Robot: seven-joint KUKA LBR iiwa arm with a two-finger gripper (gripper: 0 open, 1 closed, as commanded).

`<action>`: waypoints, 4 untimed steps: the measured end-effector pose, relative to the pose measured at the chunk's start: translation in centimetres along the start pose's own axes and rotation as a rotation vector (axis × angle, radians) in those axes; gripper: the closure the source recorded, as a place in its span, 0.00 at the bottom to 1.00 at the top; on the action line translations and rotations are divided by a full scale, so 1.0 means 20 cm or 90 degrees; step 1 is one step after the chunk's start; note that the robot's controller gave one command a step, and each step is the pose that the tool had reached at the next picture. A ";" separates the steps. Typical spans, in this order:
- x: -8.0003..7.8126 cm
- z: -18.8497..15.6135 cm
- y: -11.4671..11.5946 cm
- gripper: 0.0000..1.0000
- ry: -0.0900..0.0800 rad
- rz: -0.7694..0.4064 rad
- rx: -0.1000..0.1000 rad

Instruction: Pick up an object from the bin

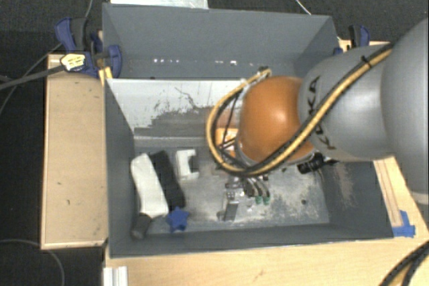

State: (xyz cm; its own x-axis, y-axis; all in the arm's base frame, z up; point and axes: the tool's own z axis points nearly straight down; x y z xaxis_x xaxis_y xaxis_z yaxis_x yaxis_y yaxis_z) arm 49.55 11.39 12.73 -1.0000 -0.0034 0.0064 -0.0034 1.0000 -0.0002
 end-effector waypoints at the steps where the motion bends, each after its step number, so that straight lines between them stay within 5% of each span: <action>1: -0.01 -0.02 0.00 0.00 -0.005 0.005 -0.001; 2: -0.12 0.29 -0.46 0.00 0.001 -0.012 0.000; 3: -0.17 -0.10 -0.41 0.00 -0.011 -0.349 0.001; 4: 0.09 0.13 -0.62 0.00 0.000 0.021 0.000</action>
Offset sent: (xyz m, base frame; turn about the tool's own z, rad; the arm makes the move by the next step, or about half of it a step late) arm 0.0245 -0.0919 -0.0573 -0.0202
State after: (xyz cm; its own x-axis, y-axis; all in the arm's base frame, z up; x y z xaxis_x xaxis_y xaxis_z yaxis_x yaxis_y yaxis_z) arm 47.84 -1.00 10.05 -0.9995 0.0297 0.0062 0.0297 0.9996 -0.0005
